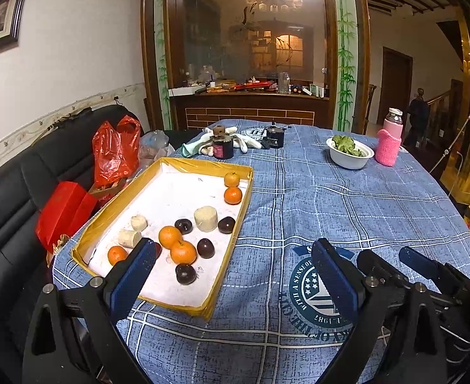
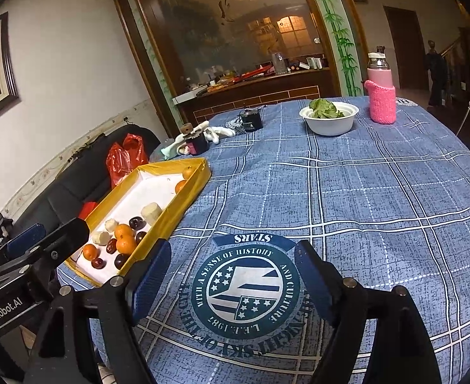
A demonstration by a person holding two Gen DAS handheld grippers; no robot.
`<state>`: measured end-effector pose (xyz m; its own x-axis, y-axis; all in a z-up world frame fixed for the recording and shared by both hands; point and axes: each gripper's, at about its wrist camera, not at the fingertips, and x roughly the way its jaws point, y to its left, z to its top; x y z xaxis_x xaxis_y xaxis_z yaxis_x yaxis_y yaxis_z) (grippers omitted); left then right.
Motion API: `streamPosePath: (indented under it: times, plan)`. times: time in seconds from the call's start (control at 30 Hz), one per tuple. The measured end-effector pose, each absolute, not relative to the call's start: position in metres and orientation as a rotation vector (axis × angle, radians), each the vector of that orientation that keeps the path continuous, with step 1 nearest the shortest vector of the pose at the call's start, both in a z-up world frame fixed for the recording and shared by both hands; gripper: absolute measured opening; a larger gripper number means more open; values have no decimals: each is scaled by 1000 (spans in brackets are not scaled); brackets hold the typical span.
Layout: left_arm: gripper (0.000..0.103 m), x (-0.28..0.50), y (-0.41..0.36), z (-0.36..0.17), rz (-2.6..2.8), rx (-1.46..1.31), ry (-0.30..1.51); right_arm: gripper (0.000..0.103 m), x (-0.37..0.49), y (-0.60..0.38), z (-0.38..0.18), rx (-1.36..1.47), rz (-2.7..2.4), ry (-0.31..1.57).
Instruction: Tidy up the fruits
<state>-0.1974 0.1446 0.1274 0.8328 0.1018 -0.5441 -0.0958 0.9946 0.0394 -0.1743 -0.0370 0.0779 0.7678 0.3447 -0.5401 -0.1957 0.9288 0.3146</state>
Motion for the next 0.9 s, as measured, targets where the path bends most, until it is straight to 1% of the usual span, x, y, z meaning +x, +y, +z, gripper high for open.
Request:
streamPosePath:
  times: [0.7, 0.8, 0.9]
  plan:
    - [97, -183, 154, 111, 75, -41, 634, 86, -167, -33, 68, 228, 259, 661]
    - [97, -186, 162, 114, 85, -71, 614, 86, -169, -29, 69, 196, 243, 647]
    - [97, -198, 174, 125, 126, -108, 525, 86, -174, -24, 73, 163, 226, 618]
